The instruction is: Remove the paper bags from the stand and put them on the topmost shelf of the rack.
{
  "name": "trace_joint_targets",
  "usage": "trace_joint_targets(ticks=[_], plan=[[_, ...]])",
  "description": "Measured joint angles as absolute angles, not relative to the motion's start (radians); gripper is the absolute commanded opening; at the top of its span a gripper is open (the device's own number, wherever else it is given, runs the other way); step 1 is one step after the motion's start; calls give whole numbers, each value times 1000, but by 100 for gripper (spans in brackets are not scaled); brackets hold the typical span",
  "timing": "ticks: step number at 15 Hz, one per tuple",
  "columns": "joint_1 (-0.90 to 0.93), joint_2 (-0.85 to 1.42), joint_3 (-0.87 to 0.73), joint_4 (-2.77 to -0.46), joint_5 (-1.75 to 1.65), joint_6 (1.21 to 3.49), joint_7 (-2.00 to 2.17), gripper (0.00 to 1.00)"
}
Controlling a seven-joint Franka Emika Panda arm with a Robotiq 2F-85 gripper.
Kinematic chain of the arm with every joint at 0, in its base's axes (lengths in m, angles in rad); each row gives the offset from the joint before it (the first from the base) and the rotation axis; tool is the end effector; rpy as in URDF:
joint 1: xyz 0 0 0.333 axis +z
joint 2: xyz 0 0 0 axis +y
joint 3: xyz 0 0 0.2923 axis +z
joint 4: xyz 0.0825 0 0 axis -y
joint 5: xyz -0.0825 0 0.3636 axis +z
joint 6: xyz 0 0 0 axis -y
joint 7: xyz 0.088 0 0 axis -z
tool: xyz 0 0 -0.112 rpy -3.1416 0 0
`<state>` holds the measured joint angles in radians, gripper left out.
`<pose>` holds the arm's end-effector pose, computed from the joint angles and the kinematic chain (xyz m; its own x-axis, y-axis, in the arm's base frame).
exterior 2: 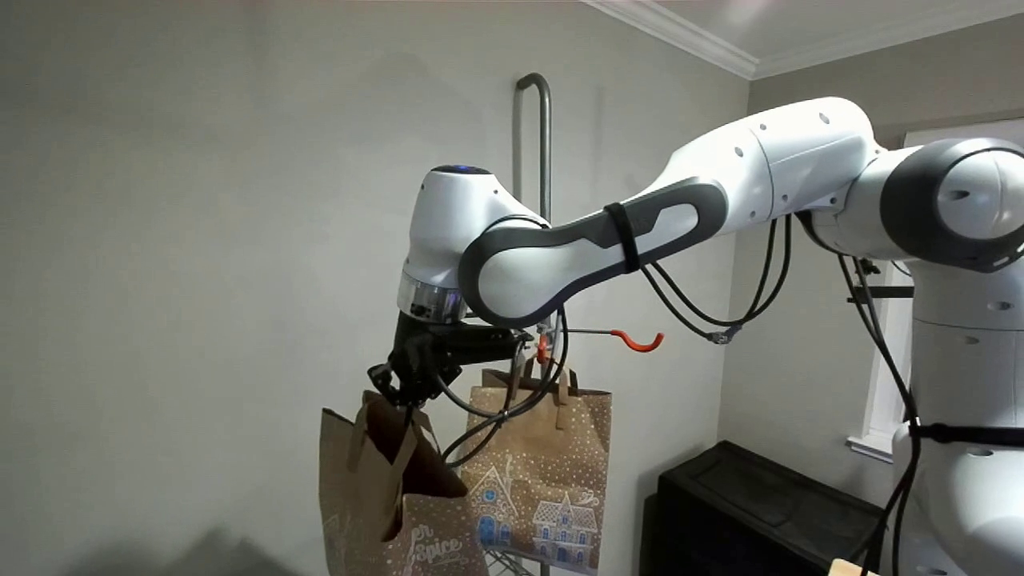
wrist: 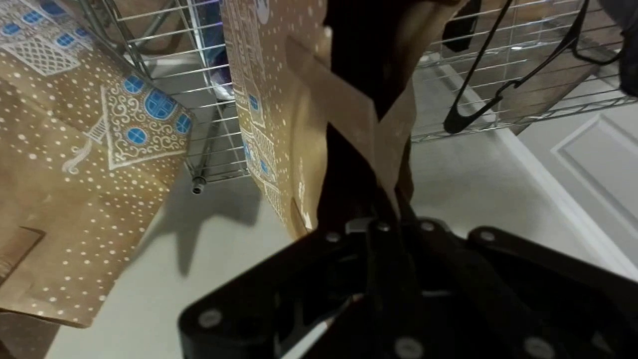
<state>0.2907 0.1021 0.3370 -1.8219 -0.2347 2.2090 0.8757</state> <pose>0.4919 0.3385 0.4883 0.9358 -0.1493 0.3193 -0.1259 -0.9877 -0.0928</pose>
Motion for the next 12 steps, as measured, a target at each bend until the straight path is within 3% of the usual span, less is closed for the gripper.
trace_joint_targets(ticks=[12], plan=[[347,239,339,-1716,4,2291,344,2]])
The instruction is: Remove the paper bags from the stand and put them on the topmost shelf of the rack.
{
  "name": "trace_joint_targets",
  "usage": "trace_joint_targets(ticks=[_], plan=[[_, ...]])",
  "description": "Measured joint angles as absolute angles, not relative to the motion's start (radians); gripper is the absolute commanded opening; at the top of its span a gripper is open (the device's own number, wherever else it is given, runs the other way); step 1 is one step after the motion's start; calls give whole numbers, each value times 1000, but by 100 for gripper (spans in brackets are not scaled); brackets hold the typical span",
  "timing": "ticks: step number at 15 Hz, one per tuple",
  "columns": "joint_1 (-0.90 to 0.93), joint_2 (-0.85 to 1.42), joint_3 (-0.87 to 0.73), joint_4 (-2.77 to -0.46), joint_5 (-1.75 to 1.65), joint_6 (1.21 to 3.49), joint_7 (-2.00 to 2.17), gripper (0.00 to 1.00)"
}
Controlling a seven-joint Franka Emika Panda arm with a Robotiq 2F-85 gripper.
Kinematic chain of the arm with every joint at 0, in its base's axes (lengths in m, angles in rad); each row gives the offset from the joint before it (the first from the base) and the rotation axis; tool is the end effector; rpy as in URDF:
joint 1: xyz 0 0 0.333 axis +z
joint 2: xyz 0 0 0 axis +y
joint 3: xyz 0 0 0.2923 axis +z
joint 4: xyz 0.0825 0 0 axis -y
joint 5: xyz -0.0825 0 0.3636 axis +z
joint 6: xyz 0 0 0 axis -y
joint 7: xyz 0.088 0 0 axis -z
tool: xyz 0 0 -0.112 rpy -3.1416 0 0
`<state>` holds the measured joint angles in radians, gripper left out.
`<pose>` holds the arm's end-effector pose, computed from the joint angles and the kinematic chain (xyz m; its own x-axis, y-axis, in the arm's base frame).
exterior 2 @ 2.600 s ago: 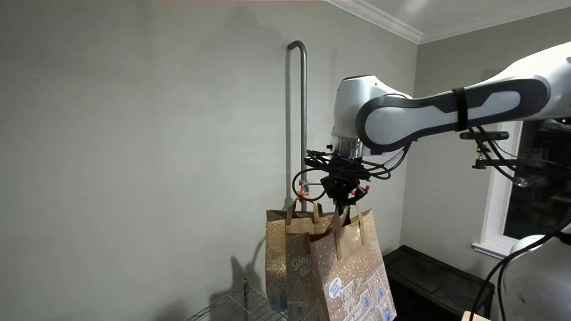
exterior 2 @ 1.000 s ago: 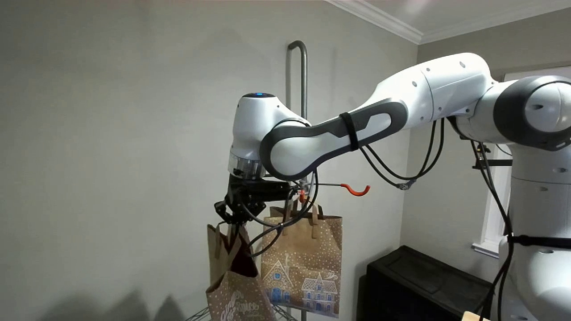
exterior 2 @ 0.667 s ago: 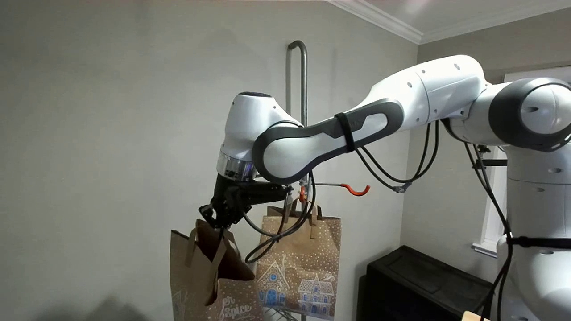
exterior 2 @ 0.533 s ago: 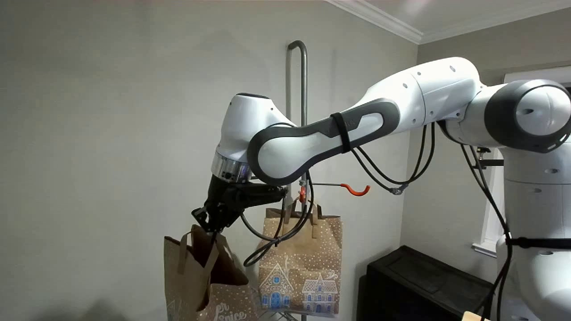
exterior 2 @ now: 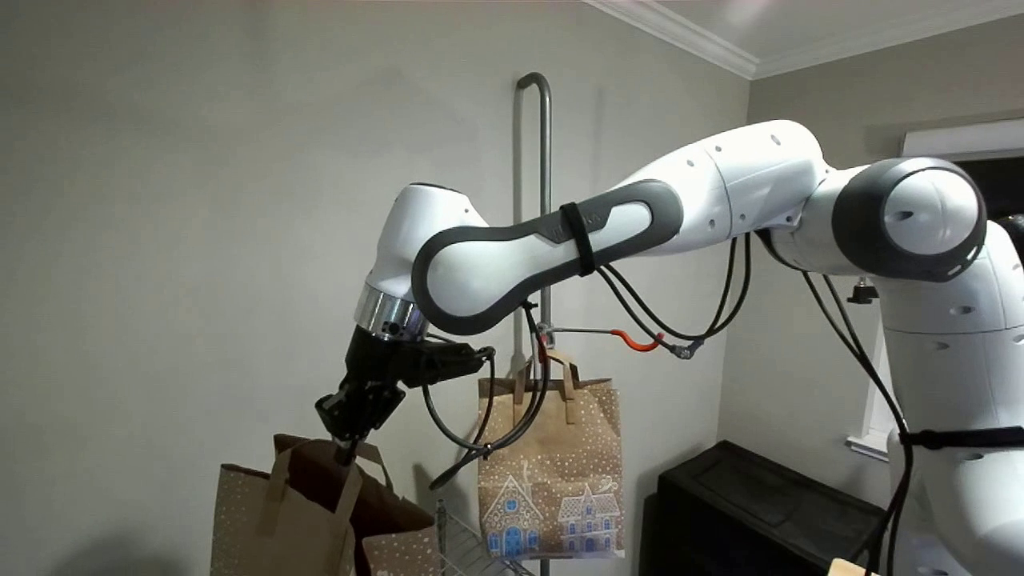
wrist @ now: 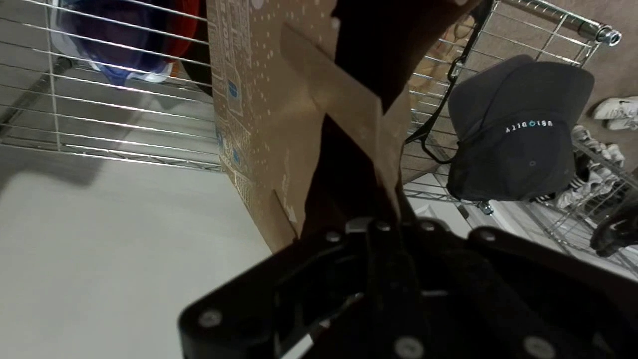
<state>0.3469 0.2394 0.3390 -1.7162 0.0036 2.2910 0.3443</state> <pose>0.5022 0.3899 0.4685 0.9173 0.2702 0.2926 0.3332 -0.9231 -0.1922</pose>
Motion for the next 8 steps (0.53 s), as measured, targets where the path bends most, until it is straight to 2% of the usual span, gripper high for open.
trace_joint_targets(ticks=[6,7,8], plan=[[347,276,328,-1686,37,2291,302,2],[346,277,324,-1685,45,2291,301,27],[346,278,321,-1683,52,2291,301,28]])
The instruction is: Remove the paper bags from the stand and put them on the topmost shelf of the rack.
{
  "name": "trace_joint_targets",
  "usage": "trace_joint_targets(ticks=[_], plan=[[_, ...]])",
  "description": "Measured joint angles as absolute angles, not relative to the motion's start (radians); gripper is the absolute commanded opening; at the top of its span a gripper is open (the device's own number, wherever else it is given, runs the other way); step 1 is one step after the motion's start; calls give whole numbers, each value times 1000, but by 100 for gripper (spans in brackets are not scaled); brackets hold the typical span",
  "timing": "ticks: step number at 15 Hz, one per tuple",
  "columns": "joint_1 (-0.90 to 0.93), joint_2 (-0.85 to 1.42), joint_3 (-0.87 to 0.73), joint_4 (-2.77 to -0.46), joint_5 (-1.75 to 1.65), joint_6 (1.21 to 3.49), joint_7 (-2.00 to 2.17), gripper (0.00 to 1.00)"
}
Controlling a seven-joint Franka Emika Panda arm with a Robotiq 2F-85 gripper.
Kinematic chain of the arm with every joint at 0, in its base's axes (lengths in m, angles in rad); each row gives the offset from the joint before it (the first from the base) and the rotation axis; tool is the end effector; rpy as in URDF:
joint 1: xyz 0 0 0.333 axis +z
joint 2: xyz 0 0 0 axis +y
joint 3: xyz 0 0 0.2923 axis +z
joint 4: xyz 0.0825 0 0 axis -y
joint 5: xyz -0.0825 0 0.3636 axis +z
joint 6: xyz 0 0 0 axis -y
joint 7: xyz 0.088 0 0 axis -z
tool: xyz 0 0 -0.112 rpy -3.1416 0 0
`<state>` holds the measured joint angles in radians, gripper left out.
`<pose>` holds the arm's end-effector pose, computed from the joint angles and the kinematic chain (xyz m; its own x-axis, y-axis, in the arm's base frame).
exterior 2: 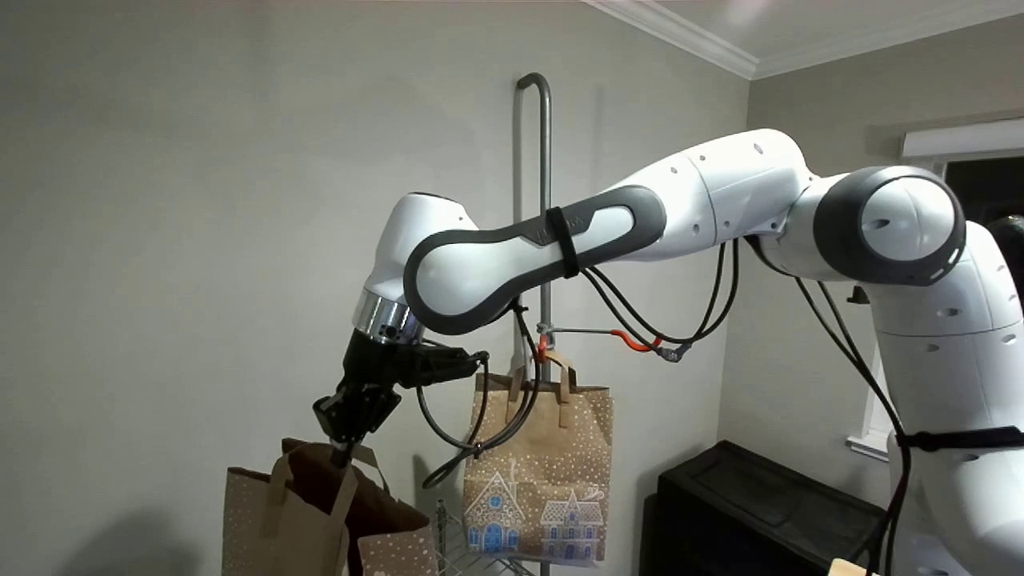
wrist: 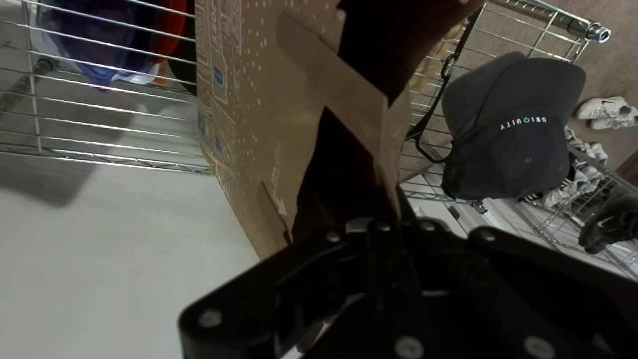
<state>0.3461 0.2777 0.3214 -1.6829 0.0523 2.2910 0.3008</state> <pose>0.5171 0.3857 0.4607 0.9238 0.2641 0.2772 0.3301 -0.9162 -0.2273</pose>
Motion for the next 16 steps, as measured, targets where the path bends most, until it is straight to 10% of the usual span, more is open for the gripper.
trace_joint_targets(ticks=[11,16], plan=[[344,280,294,-1661,85,2289,301,97],[346,249,286,-1667,74,2289,303,100]])
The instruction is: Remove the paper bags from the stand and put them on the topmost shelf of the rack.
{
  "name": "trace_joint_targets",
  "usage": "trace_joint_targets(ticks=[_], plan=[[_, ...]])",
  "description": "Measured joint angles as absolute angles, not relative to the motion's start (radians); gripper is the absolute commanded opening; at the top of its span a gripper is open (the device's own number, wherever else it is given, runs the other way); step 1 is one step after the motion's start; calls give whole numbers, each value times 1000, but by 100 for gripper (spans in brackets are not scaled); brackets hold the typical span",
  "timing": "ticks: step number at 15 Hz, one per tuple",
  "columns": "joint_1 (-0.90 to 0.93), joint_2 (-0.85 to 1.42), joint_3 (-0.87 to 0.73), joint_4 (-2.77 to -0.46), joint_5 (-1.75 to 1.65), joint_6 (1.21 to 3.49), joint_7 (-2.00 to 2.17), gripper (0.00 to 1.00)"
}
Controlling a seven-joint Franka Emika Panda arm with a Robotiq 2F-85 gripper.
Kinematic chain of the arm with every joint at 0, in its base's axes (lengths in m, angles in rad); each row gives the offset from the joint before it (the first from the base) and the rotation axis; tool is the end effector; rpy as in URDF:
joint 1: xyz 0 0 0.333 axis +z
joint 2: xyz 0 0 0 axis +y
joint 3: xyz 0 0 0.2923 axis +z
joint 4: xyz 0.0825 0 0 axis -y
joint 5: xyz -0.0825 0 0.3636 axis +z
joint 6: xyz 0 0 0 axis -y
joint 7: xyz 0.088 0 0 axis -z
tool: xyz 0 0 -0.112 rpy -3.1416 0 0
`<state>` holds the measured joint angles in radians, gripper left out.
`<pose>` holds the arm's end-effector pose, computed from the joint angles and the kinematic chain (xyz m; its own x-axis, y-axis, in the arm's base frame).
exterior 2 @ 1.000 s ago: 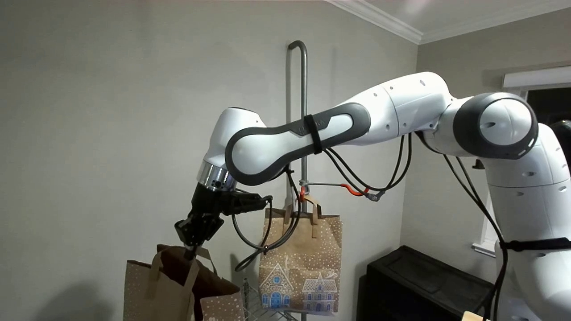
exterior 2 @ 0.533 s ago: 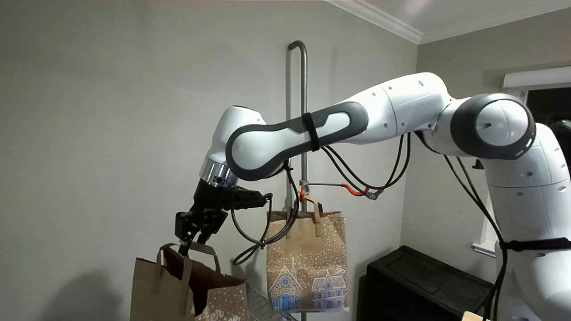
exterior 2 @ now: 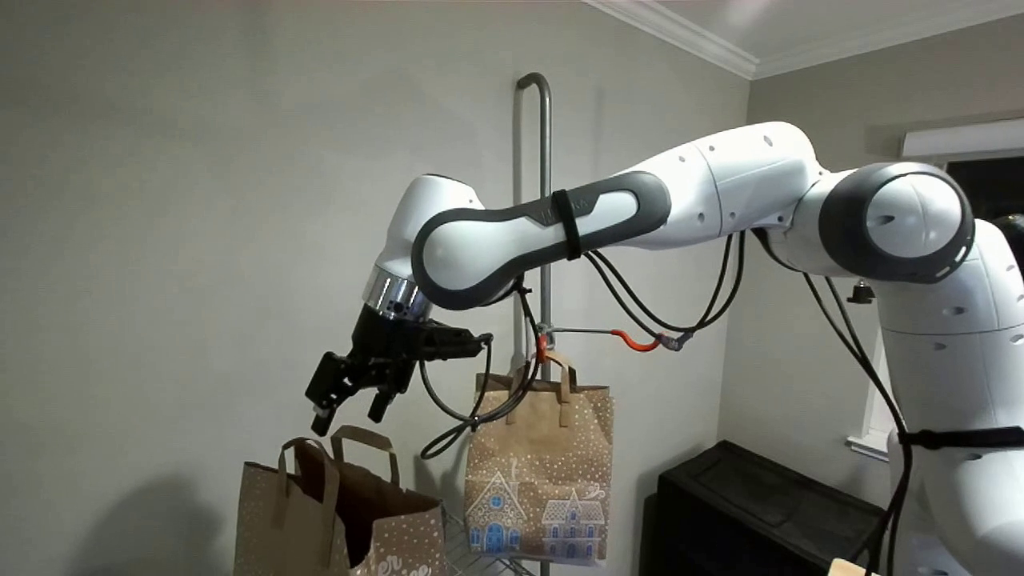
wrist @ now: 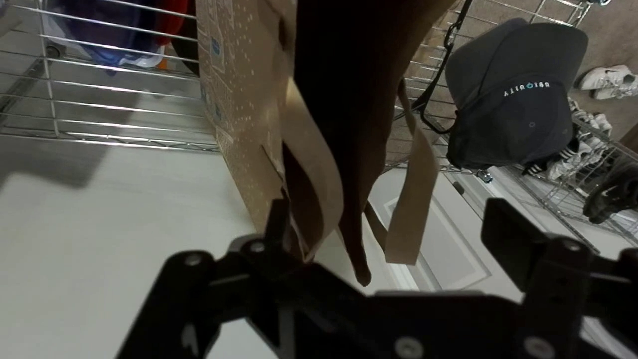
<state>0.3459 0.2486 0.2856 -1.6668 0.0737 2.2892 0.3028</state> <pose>0.5275 0.3685 0.4848 0.9261 0.2148 0.3102 0.2954 -0.9242 -0.2420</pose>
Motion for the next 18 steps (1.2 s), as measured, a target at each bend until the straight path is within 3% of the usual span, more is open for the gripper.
trace_joint_targets(ticks=[10,18], plan=[[332,101,195,-1849,-173,2291,406,100],[214,-128,151,-2180,-294,2363,406,100]])
